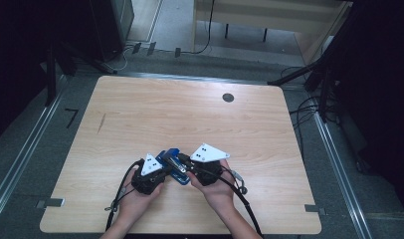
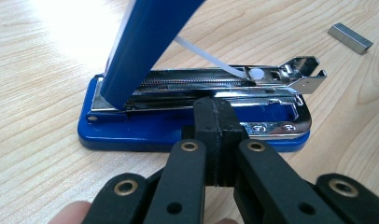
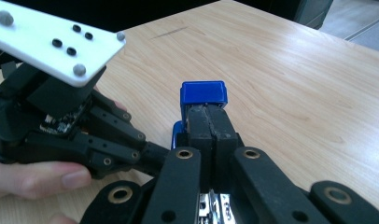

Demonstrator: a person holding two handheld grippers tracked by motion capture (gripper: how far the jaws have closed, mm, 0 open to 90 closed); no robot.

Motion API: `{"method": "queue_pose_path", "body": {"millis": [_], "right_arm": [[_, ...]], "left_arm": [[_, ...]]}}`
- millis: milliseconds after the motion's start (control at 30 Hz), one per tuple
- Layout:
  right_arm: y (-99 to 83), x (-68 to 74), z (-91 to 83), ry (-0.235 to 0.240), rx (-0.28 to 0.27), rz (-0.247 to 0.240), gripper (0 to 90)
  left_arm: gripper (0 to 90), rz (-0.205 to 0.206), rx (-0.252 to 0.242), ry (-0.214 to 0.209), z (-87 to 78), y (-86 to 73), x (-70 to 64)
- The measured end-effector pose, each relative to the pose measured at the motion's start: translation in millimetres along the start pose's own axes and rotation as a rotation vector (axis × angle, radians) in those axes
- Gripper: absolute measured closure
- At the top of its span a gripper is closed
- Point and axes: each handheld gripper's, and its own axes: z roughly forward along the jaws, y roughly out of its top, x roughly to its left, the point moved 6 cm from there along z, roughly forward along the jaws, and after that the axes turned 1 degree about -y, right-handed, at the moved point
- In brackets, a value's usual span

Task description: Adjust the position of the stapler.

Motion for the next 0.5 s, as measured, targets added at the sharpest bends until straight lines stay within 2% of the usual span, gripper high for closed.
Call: {"method": "queue_pose_path", "body": {"millis": [500], "right_arm": [[15.3, 1.5, 9.8, 0.001, -0.008, -0.024, 90.0]], "left_arm": [[90.0, 0.006, -0.001, 0.003, 0.4, 0.3, -0.8]]}}
